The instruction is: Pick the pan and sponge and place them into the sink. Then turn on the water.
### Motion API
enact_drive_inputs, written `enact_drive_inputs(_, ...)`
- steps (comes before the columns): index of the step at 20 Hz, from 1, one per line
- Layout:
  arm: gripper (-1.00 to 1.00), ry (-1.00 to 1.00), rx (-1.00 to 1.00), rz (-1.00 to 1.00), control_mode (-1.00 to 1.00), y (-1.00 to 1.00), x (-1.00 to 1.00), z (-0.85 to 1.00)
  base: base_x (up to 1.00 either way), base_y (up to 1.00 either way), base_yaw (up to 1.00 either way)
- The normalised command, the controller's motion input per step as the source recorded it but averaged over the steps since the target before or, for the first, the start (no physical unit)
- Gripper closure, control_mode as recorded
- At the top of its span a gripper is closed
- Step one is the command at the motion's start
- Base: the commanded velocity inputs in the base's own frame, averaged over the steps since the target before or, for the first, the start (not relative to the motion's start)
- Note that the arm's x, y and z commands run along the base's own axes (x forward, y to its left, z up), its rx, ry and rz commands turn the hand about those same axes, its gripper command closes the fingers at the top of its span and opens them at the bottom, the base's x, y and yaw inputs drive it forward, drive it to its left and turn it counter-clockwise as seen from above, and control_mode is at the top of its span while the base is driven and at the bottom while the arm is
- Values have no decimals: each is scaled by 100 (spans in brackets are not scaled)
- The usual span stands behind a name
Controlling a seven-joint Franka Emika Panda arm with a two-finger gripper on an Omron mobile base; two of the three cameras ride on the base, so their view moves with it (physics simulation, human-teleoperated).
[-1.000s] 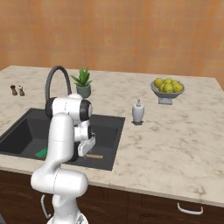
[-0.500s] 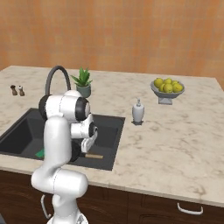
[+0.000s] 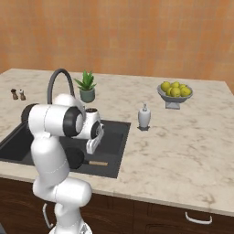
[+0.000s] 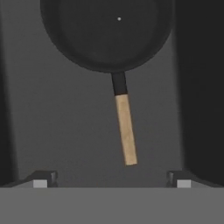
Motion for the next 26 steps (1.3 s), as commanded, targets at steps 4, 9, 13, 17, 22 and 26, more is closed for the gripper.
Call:
enact_drive_inputs(4, -100, 0, 0, -8, -100, -14, 0, 100, 0, 0, 0)
enact_drive_inputs(9, -100, 2, 0, -9, -100, -13, 0, 100, 0, 0, 0)
enact_drive_inputs(13, -100, 0, 0, -5, -100, -9, -1, 58, 0, 0, 0)
enact_drive_inputs(17, -100, 0, 0, 0, -100, -3, 0, 0, 0, 0, 0)
enact_drive_inputs(22, -100, 0, 3, -11, -100, 1, 4, 1, 0, 0, 0)
enact_drive_inputs(26, -100, -1, 9, -78, -100, 9, 18, 0, 0, 0, 0)
